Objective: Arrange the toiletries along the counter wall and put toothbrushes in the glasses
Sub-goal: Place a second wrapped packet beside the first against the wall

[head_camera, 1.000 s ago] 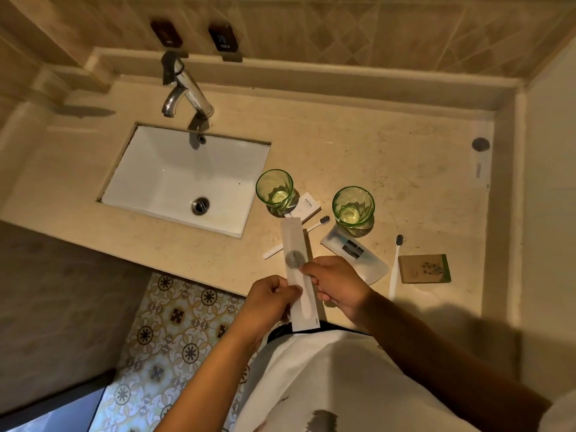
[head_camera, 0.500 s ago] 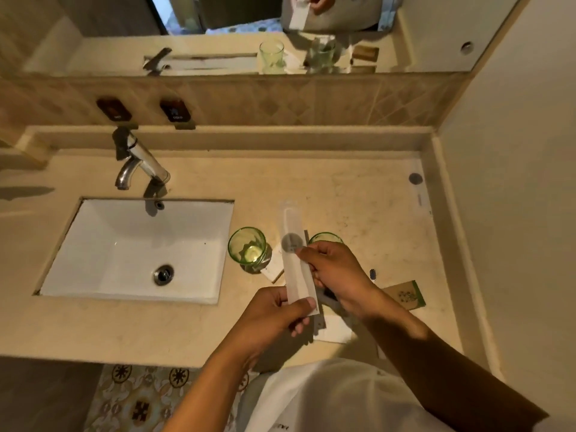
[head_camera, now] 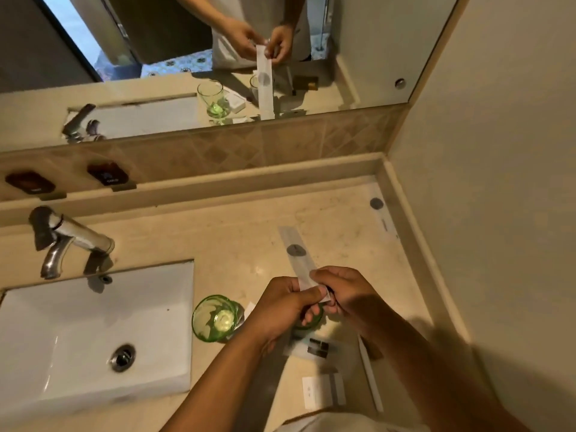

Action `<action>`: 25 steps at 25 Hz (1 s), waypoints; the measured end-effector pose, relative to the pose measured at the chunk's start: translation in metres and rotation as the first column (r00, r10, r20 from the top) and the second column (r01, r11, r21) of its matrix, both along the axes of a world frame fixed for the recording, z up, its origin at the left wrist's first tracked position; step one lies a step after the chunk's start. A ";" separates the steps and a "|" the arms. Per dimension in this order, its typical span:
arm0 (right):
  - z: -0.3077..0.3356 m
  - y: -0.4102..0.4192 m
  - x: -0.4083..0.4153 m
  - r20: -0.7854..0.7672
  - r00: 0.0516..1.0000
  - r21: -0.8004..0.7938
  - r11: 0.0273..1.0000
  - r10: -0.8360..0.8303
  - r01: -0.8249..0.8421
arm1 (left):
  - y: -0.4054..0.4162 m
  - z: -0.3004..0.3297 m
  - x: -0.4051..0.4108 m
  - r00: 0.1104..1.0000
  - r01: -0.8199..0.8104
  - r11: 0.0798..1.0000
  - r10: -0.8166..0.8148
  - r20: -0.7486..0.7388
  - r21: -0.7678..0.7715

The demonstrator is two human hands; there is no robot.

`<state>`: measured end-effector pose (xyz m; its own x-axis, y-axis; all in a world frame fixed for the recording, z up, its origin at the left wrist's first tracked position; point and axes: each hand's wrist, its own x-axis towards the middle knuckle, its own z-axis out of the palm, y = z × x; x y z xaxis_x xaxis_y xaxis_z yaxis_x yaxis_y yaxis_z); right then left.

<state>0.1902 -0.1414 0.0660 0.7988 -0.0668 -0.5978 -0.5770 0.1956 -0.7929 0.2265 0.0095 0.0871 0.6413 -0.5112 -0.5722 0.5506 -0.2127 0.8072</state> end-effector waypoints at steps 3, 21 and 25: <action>-0.015 -0.018 0.016 -0.011 0.999 -0.031 0.999 -0.031 0.031 | -0.024 -0.011 0.022 0.999 0.019 0.998 -0.017 -0.031 0.067; -0.131 -0.123 0.085 -0.089 0.975 -0.537 0.834 -0.205 0.126 | -0.133 -0.142 0.158 0.306 0.095 0.735 -0.663 0.683 0.672; -0.136 -0.118 0.085 -0.055 0.986 -0.719 0.691 -0.159 0.072 | -0.148 -0.168 0.165 0.160 0.120 0.590 -0.805 0.571 0.798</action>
<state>0.2756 -0.2599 -0.0703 0.6915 -0.5950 -0.4097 -0.6757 -0.3321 -0.6581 0.3918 -0.1386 -0.0810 0.6018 -0.7842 -0.1516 -0.7282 -0.6166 0.2992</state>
